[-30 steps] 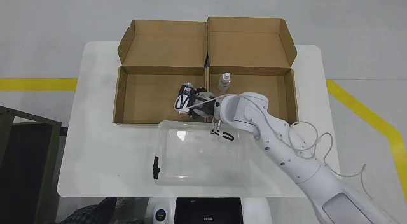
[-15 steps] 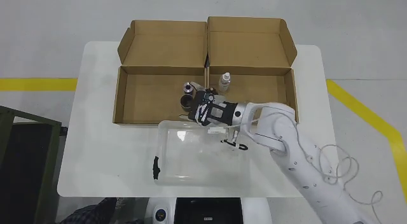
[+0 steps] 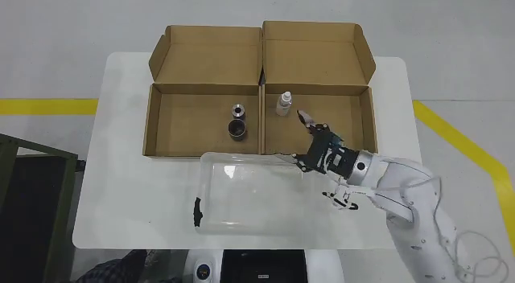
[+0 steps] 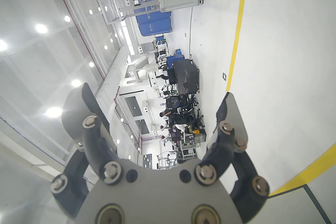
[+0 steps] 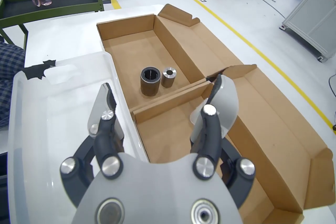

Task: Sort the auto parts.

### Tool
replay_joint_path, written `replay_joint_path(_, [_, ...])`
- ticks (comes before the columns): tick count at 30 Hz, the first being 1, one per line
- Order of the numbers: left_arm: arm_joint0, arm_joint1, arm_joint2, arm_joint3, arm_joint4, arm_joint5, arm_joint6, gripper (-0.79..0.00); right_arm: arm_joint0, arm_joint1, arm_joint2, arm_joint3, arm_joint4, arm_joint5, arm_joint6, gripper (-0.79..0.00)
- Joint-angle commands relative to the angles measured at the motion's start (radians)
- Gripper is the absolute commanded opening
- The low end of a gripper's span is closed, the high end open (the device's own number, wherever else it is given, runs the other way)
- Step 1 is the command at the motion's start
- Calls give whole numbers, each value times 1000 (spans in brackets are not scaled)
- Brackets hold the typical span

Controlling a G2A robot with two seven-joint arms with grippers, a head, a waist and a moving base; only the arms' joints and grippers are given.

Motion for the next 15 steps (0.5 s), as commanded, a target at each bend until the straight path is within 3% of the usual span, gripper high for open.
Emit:
replay_joint_path(1, [0,0,0,0,0,0,0,0,-40,6,53,-6,-1,-5,-39,-163])
replay_joint_path(12, [0,0,0,0,0,0,0,0,-218,27,277,29,4,14,-268,-151])
replay_joint_path(15, [0,0,0,0,0,0,0,0,-258,31,317,48,-8,17,-324,-49])
